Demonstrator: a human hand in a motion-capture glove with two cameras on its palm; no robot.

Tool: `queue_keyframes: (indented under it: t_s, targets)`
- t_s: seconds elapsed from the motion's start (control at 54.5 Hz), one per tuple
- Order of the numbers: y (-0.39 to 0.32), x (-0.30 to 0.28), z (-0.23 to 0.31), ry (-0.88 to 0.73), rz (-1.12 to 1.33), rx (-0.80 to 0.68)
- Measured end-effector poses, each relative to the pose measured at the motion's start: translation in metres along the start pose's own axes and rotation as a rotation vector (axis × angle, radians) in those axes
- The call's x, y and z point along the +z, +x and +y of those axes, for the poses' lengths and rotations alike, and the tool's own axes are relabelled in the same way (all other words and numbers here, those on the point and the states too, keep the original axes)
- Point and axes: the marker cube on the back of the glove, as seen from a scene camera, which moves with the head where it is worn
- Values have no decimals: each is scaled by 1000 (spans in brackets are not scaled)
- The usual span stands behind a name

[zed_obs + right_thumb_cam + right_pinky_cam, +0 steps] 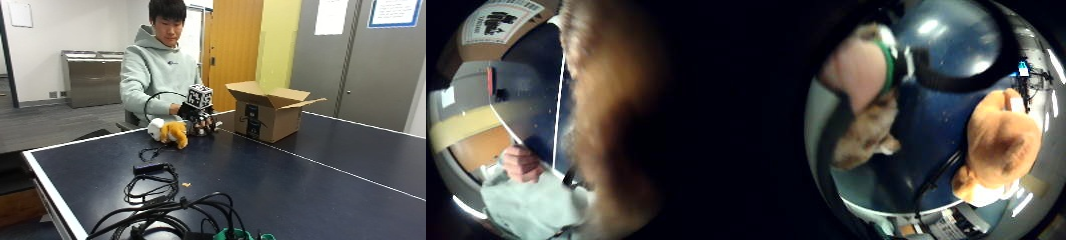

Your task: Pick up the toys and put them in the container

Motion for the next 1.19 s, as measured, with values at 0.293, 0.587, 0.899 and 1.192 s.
queue_keyframes:
  t_s: [0.293, 0.587, 0.899, 1.192]
  targets:
    - [2, -3, 1, -67, -167, -49]
    - [17, -106, 0, -224, -231, -80]
    - [-83, -262, 29, 401, -41, -479]
    - [-163, -321, -24, 921, -252, -258]
